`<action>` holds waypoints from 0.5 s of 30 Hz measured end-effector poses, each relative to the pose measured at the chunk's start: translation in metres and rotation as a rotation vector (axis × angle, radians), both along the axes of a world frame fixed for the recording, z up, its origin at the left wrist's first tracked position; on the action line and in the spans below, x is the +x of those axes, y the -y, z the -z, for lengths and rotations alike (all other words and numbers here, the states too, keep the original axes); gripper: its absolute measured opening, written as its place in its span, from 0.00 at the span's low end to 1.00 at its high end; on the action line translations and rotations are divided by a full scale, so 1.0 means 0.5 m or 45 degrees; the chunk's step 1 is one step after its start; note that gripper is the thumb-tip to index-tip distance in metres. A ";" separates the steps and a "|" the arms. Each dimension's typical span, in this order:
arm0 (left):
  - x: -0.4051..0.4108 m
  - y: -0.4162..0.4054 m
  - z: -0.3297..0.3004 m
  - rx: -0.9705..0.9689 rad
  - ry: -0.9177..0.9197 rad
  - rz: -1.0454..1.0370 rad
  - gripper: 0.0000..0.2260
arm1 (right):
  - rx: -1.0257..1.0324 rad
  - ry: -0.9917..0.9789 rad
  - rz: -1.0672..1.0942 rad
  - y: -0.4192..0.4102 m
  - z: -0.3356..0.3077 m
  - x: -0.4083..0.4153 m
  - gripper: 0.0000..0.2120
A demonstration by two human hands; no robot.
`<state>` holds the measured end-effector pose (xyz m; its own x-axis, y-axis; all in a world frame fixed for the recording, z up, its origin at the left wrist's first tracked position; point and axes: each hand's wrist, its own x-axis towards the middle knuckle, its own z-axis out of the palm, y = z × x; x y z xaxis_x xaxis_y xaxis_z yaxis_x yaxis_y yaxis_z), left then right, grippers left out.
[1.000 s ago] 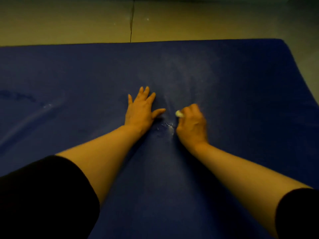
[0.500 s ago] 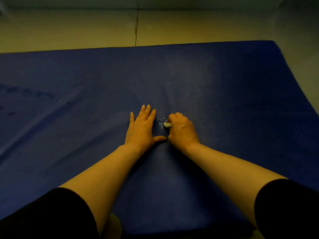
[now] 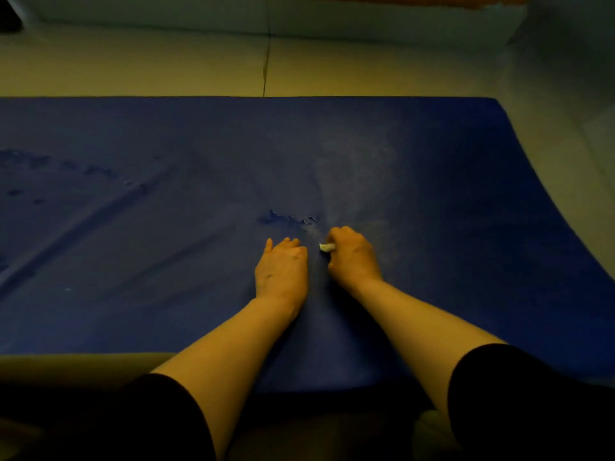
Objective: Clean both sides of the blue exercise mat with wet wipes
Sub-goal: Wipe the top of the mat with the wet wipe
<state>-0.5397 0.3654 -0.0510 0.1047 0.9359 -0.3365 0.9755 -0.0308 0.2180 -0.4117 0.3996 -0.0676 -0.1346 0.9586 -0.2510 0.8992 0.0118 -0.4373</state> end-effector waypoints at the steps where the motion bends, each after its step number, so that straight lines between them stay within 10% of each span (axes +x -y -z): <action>1: -0.001 0.008 -0.001 -0.007 -0.006 0.014 0.16 | -0.006 0.018 -0.013 0.002 -0.004 0.019 0.04; 6: -0.014 0.030 -0.011 -0.029 -0.033 0.023 0.14 | 0.043 0.249 0.410 -0.004 -0.021 0.159 0.07; 15: 0.001 0.098 -0.019 -0.045 -0.119 0.082 0.19 | -0.021 0.034 0.010 0.067 -0.028 0.008 0.07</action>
